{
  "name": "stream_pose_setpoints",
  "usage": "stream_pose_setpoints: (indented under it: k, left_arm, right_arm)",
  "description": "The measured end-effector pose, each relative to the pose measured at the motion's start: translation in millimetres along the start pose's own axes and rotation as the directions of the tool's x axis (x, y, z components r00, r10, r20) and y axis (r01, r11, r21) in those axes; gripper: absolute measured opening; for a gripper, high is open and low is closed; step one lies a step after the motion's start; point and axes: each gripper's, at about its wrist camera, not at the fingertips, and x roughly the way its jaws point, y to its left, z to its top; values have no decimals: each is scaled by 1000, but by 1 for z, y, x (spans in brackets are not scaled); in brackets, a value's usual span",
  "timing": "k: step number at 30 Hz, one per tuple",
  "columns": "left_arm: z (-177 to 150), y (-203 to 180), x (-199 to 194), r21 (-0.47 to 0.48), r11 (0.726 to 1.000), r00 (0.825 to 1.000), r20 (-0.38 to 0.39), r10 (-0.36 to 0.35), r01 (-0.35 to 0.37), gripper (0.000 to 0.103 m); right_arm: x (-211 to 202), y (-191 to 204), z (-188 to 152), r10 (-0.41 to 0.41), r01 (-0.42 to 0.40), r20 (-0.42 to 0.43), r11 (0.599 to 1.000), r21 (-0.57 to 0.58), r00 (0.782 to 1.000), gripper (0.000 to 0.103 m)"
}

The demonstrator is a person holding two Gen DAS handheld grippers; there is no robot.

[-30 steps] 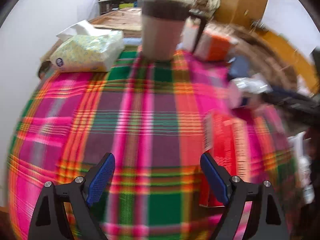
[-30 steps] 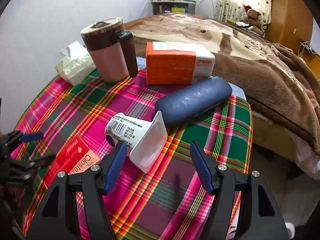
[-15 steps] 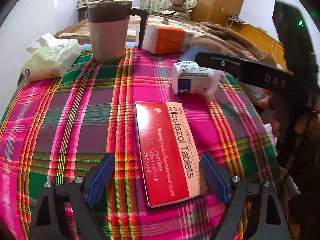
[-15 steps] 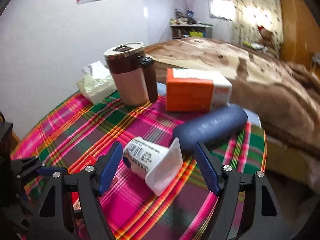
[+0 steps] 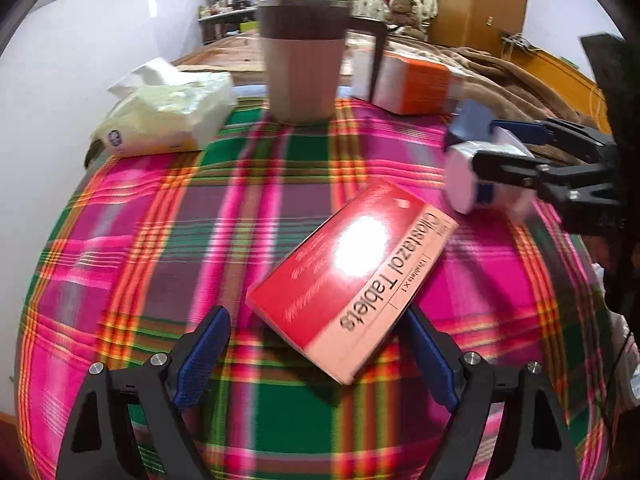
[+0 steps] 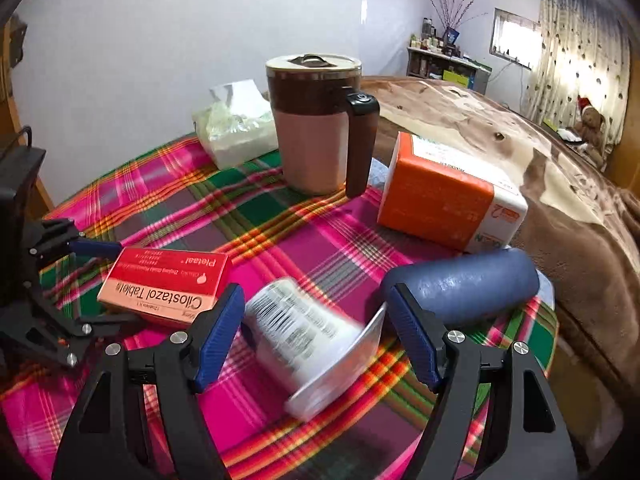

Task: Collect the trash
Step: 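Grasp the red Cilostazol Tablets box with the left tool while the right tool grasps the yogurt cup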

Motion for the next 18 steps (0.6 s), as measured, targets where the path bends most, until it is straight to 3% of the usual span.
stream_pose_setpoints:
  k: [4,10,18]
  left_arm:
    - [6,8,5,-25,1000,1000,8,-10,10,87]
    - [16,3,10,24,1000,999,30,9,-10,87]
    - [34,-6,4,189,982,995,103,-8,-11,87]
  right_arm:
    - [5,2,-9,19,-19,-13,1000,25,1000,76]
    - [7,15,-15,16,-17,-39,1000,-10,999,76]
    - [0,-5,-26,23,-17,-45,993,121,999,72]
